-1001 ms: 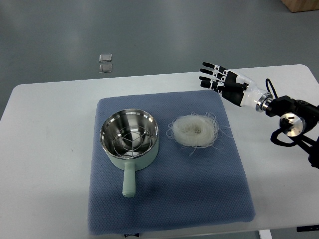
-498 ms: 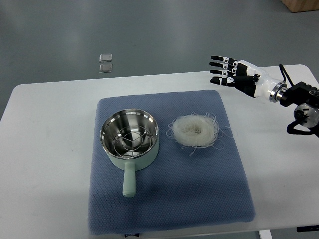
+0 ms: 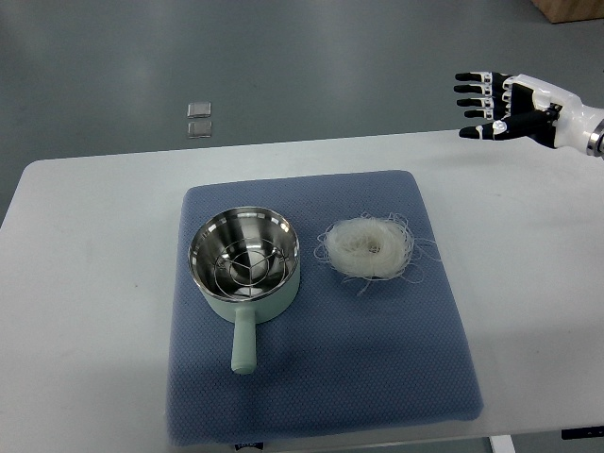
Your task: Put vermicelli into pot with right hand
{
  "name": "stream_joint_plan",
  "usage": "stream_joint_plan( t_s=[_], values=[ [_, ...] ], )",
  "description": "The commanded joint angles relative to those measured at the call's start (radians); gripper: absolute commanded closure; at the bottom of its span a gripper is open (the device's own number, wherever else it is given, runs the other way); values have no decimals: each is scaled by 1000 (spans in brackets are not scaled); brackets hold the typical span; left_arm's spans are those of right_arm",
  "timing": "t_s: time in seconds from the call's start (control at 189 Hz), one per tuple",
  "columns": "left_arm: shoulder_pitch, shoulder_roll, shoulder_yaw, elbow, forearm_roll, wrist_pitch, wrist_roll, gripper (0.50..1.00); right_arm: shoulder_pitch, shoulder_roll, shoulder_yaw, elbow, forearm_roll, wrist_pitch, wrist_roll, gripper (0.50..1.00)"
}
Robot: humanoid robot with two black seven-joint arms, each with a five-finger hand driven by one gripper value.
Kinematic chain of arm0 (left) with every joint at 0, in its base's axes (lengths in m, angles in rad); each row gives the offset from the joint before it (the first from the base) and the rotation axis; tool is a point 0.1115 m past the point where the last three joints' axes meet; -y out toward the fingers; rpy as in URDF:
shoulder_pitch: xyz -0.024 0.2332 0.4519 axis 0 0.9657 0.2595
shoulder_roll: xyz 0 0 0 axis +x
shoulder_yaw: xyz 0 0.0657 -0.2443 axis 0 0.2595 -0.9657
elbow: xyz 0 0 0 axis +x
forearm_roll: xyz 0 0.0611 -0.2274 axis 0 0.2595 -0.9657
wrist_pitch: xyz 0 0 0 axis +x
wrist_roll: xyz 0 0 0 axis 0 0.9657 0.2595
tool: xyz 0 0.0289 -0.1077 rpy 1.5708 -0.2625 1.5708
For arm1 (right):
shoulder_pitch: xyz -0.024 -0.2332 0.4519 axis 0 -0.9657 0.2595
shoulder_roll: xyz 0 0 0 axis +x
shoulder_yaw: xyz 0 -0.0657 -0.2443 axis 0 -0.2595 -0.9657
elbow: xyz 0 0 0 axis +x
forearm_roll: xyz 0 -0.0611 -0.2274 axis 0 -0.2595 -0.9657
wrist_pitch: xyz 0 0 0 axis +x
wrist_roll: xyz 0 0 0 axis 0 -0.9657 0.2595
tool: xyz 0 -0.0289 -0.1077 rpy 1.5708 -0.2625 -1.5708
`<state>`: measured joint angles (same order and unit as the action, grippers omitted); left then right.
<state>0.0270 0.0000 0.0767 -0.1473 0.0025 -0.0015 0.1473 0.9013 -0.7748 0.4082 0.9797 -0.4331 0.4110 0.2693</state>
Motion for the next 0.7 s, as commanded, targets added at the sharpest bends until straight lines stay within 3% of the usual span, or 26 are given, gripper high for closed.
stream_joint_plan(
  t_s=[0.0,0.228,0.567,0.694],
  values=[
    [-1,0,0,0,1,0,0,500,10,-24,-34,1,-15,37,34,572],
    [1,0,0,0,1,0,0,500,5,-17,-55,19,-185,23,97,574],
    [-1,0,0,0,1,0,0,500,7,-44,-118,174,-282,-1,130,574],
    [1,0,0,0,1,0,0,500,-5,-24,-140,237,-386,-70,131,574]
  ],
)
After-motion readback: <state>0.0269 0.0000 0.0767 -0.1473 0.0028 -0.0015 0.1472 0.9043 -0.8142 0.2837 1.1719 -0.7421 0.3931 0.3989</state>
